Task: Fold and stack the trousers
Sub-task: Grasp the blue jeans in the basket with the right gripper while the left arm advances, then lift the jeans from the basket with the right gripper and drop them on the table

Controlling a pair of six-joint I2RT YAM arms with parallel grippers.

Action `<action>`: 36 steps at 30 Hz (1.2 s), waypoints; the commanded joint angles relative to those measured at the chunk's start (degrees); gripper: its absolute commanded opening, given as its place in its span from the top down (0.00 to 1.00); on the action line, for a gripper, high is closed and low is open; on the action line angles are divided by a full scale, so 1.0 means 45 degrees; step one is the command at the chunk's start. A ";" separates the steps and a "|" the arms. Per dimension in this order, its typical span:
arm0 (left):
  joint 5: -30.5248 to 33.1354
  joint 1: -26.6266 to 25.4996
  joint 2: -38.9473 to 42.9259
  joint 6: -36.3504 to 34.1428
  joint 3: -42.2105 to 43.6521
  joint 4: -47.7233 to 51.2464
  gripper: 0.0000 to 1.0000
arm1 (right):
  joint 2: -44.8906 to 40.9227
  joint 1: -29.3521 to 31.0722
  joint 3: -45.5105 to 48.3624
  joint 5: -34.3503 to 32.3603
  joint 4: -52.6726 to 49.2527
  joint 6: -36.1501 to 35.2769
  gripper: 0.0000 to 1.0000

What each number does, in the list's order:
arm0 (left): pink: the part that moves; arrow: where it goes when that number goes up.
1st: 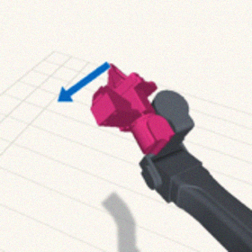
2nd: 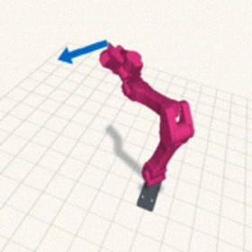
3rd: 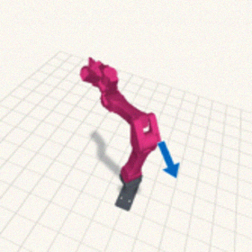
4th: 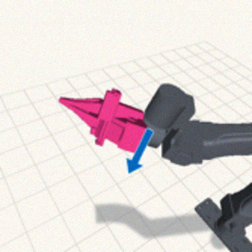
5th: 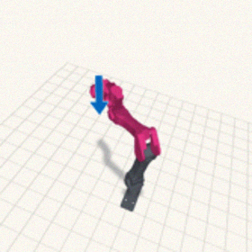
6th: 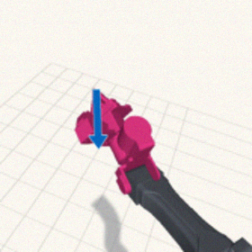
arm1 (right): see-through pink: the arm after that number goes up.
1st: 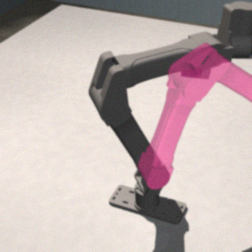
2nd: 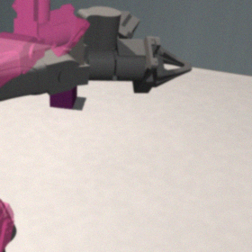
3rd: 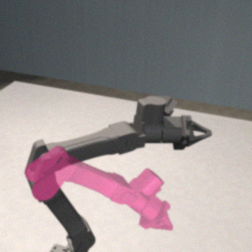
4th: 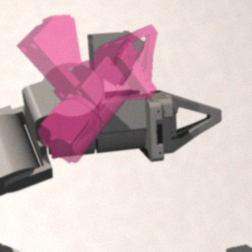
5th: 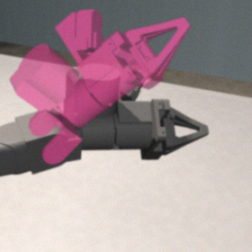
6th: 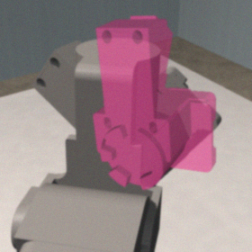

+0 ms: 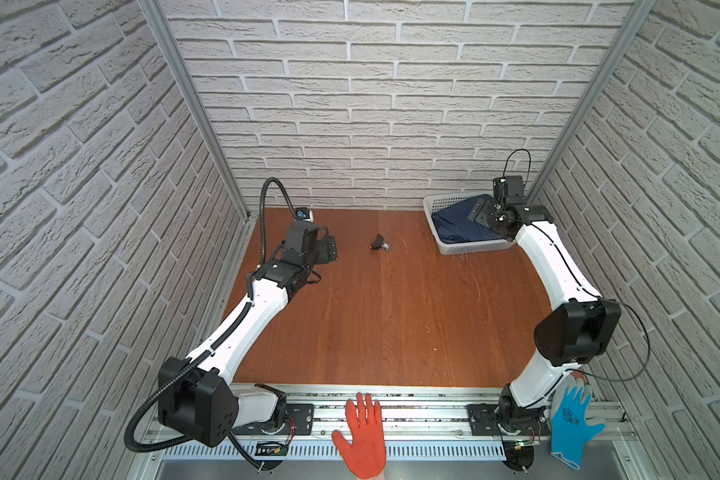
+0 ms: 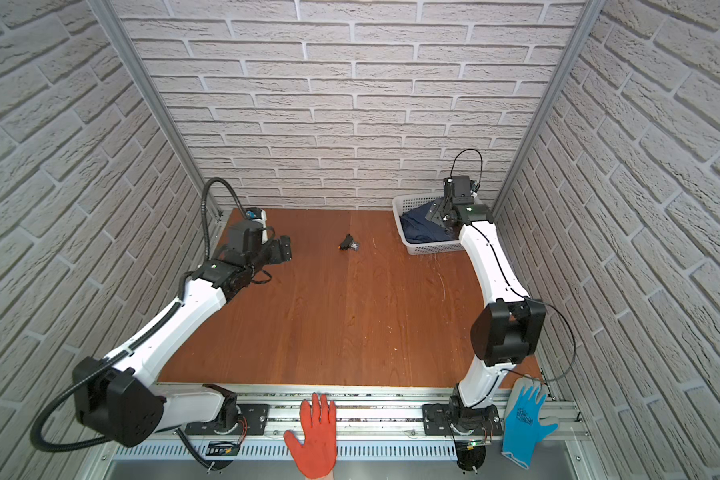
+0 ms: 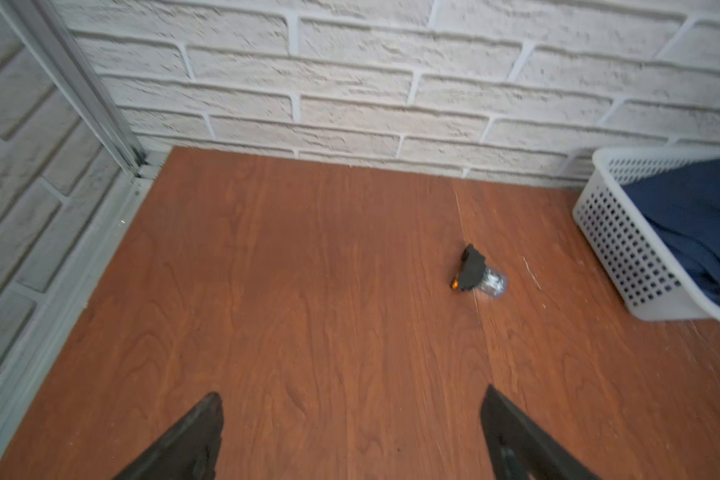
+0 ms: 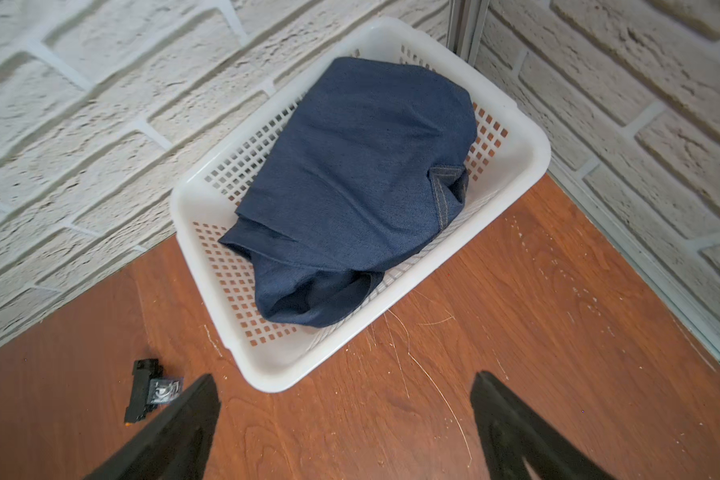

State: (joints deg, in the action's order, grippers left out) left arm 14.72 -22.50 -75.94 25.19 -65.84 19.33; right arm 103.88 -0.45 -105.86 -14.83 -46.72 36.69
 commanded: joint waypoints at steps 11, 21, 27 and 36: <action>-0.0732 -0.1618 -0.2123 0.0495 -0.1318 0.0833 0.02 | 0.5892 -0.1678 -0.6859 0.0410 -0.2464 -0.0213 0.00; -0.0904 -0.2147 -0.2916 0.0340 -0.1563 0.0745 0.02 | 0.7866 -0.2359 -0.8284 0.1266 -0.2249 -0.0571 0.00; -0.0845 -0.2258 -0.2992 0.0331 -0.1459 0.0727 0.02 | 0.9211 -0.2373 -0.9230 0.2527 -0.1797 -0.0617 0.00; -0.0732 -0.2363 -0.2756 0.0388 -0.1158 0.0500 0.02 | 1.0173 -0.2242 -0.9666 0.3457 -0.0973 0.0060 0.10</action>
State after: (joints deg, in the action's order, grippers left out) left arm 10.87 -32.60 -89.27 26.83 -71.20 23.11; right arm 148.66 -11.03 -148.59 -1.89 -52.58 35.31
